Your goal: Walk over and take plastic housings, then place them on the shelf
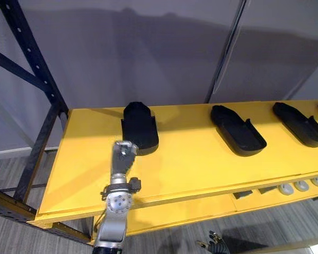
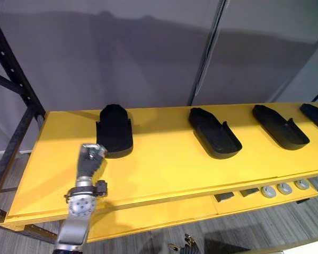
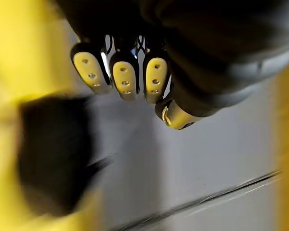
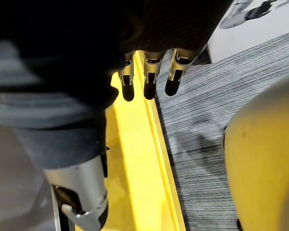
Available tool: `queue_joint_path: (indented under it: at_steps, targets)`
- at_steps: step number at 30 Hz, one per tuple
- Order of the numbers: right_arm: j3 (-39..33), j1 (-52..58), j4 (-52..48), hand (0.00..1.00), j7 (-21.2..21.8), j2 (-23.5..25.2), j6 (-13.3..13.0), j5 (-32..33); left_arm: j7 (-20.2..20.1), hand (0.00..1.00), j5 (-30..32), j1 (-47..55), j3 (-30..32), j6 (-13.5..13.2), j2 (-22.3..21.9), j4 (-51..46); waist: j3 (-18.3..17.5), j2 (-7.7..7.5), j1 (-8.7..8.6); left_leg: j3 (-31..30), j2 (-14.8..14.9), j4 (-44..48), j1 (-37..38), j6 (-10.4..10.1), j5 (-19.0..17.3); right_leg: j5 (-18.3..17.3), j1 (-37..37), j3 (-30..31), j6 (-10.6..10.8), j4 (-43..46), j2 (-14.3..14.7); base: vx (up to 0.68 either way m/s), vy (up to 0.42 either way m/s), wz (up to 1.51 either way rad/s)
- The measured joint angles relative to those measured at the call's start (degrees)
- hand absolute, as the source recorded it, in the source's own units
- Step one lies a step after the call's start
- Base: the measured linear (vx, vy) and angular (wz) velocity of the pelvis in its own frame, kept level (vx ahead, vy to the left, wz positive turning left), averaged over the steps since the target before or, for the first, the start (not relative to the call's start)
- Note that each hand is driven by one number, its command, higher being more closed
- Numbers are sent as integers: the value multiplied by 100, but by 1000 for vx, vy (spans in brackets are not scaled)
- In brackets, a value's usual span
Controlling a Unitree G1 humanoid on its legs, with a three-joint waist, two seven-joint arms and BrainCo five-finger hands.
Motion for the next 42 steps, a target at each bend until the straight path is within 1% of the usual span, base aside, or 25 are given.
queue_joint_path:
  at_steps: [1,2,3,4,5,6,8,9,11,12,13,14,16,17,19,20,21,22,25,27,31,33,35,38,42]
  targets:
    - [0,14,0,0,-1,16,0,0,20,100,-54,91,54,-92,0,-226,-4,1,42,-19,1,3,2,5,-3,1,4,-32,0,12,0,39,31,22]
    - [0,36,-2,0,-4,61,-1,0,54,100,-126,262,215,-239,-4,-592,-9,-2,113,-78,-5,22,1,14,-9,2,43,-108,0,14,-9,31,29,25]
    - [4,49,-8,0,-1,84,-1,-6,131,100,-267,441,433,-332,-3,-836,-14,2,162,-130,-11,43,16,27,-17,2,88,-128,0,37,-17,26,23,25]
    - [5,66,-13,0,0,81,-1,-4,199,100,-370,531,552,-373,-6,-911,-28,7,198,-147,-9,50,22,32,-25,2,92,-139,0,59,-15,17,31,27]
    - [8,88,-10,0,-5,84,-1,-3,293,100,-550,737,809,-434,-29,-1022,-62,14,250,-226,-10,63,15,41,-32,3,99,-246,0,116,-12,12,25,28]
    - [11,112,-10,0,-12,90,-1,-3,384,100,-705,968,1036,-485,-58,-1051,-92,11,263,-293,-15,81,12,51,-37,3,104,-337,0,185,-15,12,31,31]
    - [20,117,-11,0,-26,110,0,-4,442,100,-933,1282,1300,-516,-138,-1025,-125,25,340,-360,-26,121,-6,80,-56,3,115,-415,0,225,-25,-3,36,22]
    - [43,118,-11,0,-58,115,1,-4,473,100,-1270,1529,1498,-515,-216,-953,-134,15,405,-408,-40,187,-37,100,-90,3,133,-430,-1,246,-37,-20,41,18]
    - [109,104,-65,0,-69,117,1,-4,481,100,-1535,1757,1769,-513,-292,-708,-141,24,451,-471,-57,226,-54,114,-106,4,137,-465,-1,310,-49,-41,35,18]
    - [123,107,-131,0,-82,136,2,-5,475,100,-1615,1834,1894,-495,-309,-490,-147,34,459,-502,-63,251,-65,143,-136,4,147,-518,-1,326,-59,-59,26,18]
    - [132,112,-221,0,-95,183,5,-5,456,100,-1670,1929,2031,-412,-336,-165,-149,37,465,-526,-66,274,-67,164,-169,3,165,-583,-1,337,-66,-52,13,11]
    - [136,109,-257,0,-95,199,5,-5,443,100,-1668,1980,2071,-370,-345,3,-150,37,469,-526,-65,287,-69,147,-188,3,167,-589,-1,343,-66,-54,3,5]
    - [200,121,-386,0,-97,187,14,-28,235,100,-1660,2061,2199,-148,-400,840,-148,42,513,-502,-59,370,-106,147,-227,-17,164,-599,-33,351,-53,-52,-2,-2]
    - [241,117,-407,0,-96,171,19,-30,179,100,-1659,2058,2242,-84,-402,1086,-148,42,513,-495,-60,407,-128,142,-245,-38,162,-599,-66,350,-44,-49,-12,-7]
    - [285,113,-466,0,-96,171,24,-32,51,100,-1651,2043,2378,139,-407,1938,-148,45,501,-441,-44,632,-250,136,-353,-119,147,-612,-185,311,-45,-49,-21,-15]
    - [285,111,-466,0,-96,168,35,-32,-10,100,-1650,2033,2441,240,-409,2371,-142,52,503,-395,-29,775,-310,128,-421,-172,147,-651,-187,274,-49,-40,-25,-18]
    - [285,115,-466,0,-96,167,42,-32,-19,100,-1627,2033,2446,291,-407,2570,-141,50,493,-384,-30,833,-339,128,-447,-228,148,-686,-199,274,-61,-33,-37,-11]
    - [283,123,-465,0,-97,149,79,-32,-31,0,-1590,2005,2479,345,-396,2983,-137,64,437,-392,-27,989,-412,112,-518,-314,148,-713,-184,276,-80,0,0,0]
    - [279,129,-466,0,-121,70,127,-29,-70,0,-1465,1746,2497,393,-371,4165,-119,172,393,-398,12,1155,-473,93,-557,-361,137,-732,-133,312,-68,0,0,0]
    - [264,129,-466,0,-130,25,127,-28,-152,0,-1319,1573,2490,414,-363,4769,-115,196,385,-391,-16,1159,-480,91,-560,-403,103,-728,-121,368,-93,0,0,0]
    - [205,121,-456,0,-176,16,126,-22,-257,0,-1199,1392,2492,422,-316,5256,-110,204,379,-388,-61,1160,-485,97,-571,-441,86,-729,-112,388,-120,0,0,0]
    - [203,93,-441,0,-185,5,126,-20,-286,0,-1201,1228,2485,418,-278,5525,-88,238,378,-388,-99,1150,-492,99,-573,-447,78,-731,-107,378,-137,10,16,0]
    - [161,84,-437,0,-189,5,126,-1,-366,0,-1204,1148,2421,414,-251,5628,-73,261,376,-391,-122,1140,-490,99,-572,-468,77,-735,-73,378,-154,0,0,0]
    - [-18,46,-417,0,-224,-51,126,2,-505,0,-1203,1042,2240,366,-237,5788,-29,338,372,-393,-147,1100,-474,102,-570,-482,76,-736,-53,365,-175,0,0,0]
    - [-20,-44,-202,0,-224,-79,126,1,-567,0,-1201,983,2023,326,-224,6026,-23,353,363,-388,-148,1017,-456,97,-532,-479,75,-736,-51,309,-173,0,0,0]
